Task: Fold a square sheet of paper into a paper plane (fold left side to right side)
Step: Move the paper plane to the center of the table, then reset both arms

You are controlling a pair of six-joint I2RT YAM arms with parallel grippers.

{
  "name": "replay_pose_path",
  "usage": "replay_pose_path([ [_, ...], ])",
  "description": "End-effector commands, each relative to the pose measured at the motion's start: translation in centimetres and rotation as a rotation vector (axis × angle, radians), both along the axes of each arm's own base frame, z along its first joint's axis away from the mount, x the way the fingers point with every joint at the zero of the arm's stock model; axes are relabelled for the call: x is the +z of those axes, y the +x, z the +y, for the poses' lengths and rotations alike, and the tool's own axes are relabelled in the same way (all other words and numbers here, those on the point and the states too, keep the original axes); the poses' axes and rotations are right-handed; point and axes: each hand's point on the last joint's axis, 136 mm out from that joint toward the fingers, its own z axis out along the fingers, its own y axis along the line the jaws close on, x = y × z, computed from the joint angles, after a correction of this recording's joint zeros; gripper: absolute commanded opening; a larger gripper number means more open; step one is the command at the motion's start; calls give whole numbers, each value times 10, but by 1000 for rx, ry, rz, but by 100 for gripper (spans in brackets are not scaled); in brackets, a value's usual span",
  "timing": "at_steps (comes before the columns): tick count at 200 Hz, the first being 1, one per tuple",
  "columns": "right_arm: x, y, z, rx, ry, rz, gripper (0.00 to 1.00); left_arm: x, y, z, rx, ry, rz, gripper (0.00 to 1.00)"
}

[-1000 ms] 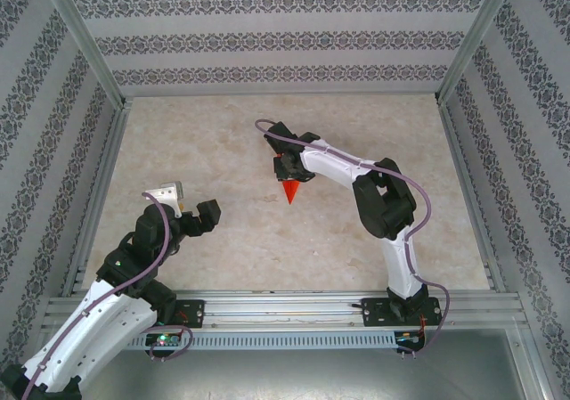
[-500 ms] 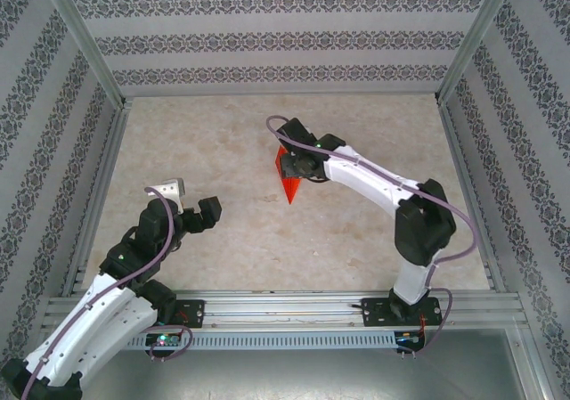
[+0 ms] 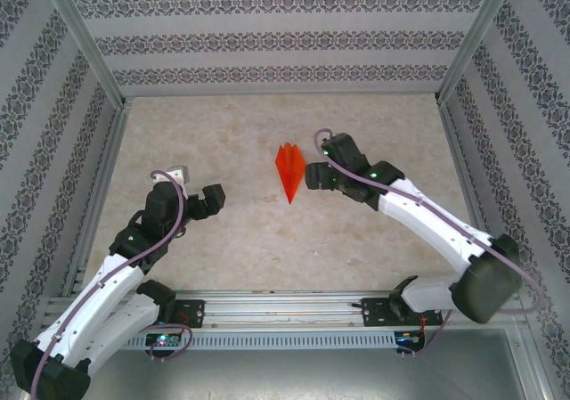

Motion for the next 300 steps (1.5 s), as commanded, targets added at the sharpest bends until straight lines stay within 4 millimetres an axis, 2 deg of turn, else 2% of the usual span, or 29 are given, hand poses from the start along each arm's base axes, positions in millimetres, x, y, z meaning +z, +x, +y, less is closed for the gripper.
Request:
replay_pose_path([
  [1,2,-4,-15,-6,40,-34,89,24,9,-1,3,-51,-60,100],
  [33,4,-12,-43,-39,56,-61,98,26,11,7,32,-51,-56,100],
  [89,8,-22,-80,-98,133,-124,98,28,17,14,60,-66,-50,100],
  [162,4,-26,-156,-316,133,-250,98,38,22,18,63,-58,-80,100],
  [200,-8,-22,-177,-342,38,-332,98,39,21,23,71,-26,-89,100],
  [226,-24,-18,-192,-365,-64,-361,98,41,23,25,70,5,-92,100],
  [269,-51,-6,-201,-365,-118,-408,98,46,24,30,69,59,-95,100],
  [278,-50,-1,-202,-371,-111,-430,98,47,25,31,70,67,-97,100],
  [283,-64,-4,-203,-367,-113,-410,98,47,25,31,70,72,-96,100],
  [300,-69,3,-202,-353,-97,-433,98,49,25,32,68,88,-96,100],
])
